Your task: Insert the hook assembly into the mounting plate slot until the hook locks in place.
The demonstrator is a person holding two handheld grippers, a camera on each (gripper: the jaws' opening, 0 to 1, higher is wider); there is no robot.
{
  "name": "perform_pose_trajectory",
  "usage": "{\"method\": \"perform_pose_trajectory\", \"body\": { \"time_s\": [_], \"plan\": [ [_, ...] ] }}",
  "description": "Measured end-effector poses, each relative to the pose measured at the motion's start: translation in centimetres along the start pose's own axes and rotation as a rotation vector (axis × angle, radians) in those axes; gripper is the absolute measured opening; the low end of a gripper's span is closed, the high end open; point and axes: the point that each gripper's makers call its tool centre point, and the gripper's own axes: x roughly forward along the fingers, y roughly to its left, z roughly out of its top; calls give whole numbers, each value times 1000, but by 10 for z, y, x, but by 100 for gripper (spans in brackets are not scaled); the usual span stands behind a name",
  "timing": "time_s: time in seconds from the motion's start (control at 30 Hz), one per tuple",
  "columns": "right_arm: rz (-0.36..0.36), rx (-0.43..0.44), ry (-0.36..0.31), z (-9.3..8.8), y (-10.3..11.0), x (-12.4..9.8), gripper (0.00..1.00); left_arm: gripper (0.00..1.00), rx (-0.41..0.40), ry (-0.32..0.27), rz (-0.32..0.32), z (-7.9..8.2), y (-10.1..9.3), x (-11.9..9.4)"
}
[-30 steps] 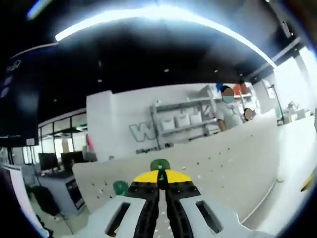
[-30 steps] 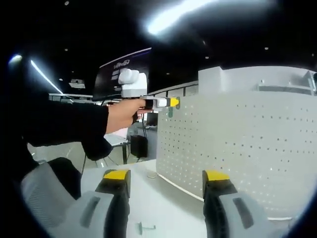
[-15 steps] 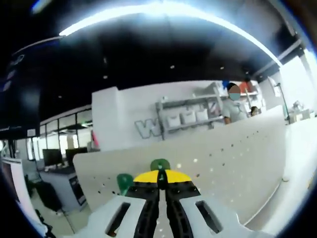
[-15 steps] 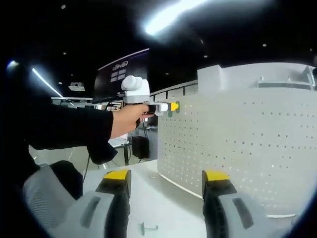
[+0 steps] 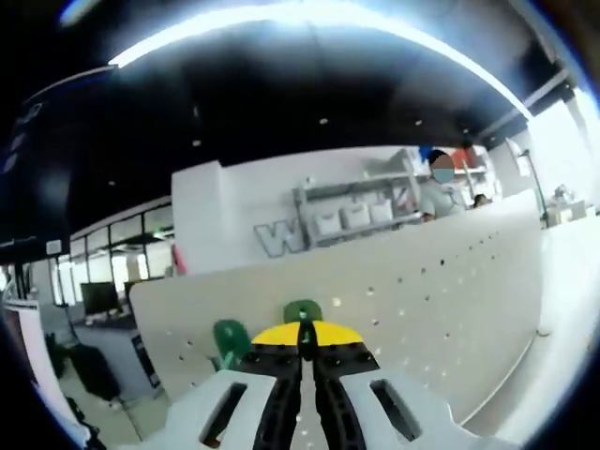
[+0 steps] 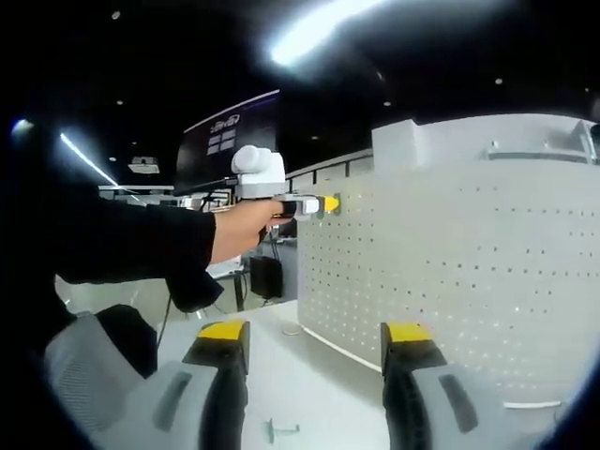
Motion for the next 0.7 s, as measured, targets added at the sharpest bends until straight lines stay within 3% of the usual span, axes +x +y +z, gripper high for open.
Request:
{"method": "perform_pose_trajectory", "body": {
  "time_s": [0.17,0.5,0.7],
  "plan": [
    [5,2,7,-2,1,1,54,2,27,-2,-3,0,0,1],
    [12,9,12,-4,1,2,53,3,194,15,-3,4,-4,4],
    [8,11,8,-2,-1,0,52,3,176,41,-5,-3,-3,6]
  ]
}}
